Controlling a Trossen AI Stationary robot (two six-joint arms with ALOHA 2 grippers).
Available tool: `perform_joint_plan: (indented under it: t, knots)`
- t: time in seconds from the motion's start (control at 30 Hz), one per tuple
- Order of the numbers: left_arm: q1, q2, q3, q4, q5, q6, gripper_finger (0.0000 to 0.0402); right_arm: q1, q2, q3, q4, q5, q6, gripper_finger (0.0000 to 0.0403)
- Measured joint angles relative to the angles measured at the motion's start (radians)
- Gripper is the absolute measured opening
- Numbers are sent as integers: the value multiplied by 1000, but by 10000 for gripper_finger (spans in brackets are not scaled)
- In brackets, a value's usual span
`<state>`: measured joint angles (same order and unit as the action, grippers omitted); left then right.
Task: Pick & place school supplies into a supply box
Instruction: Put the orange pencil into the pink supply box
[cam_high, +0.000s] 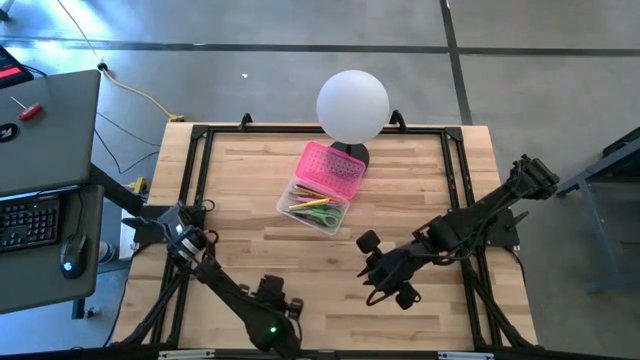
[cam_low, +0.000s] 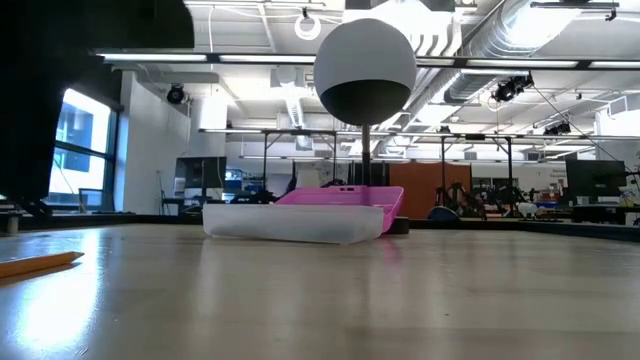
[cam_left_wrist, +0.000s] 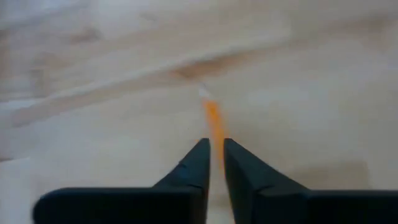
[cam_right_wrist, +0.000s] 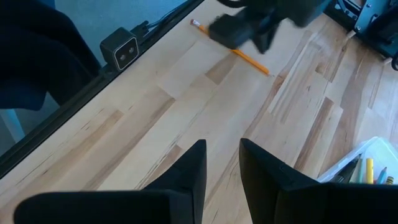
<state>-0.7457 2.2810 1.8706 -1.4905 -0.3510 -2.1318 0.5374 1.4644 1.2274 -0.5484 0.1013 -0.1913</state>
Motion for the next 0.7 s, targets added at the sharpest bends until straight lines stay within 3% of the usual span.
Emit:
perform_joint_plan:
  t: [0.1, 0.27, 0.53, 0.7]
  knots:
    - [-9, 0, 12, -85, -1, -121, 122, 0, 0, 0, 0, 0, 0, 74]
    - [-52, -2, 33, -51, -13, -237, 182, 0, 0, 0, 1, 0, 0, 74]
    - [-109, 50, 33, -22, -109, -429, 190, 0, 0, 0, 7, 0, 0, 74]
    - [-112, 85, 32, -27, -179, -465, 190, 0, 0, 0, 11, 0, 0, 74]
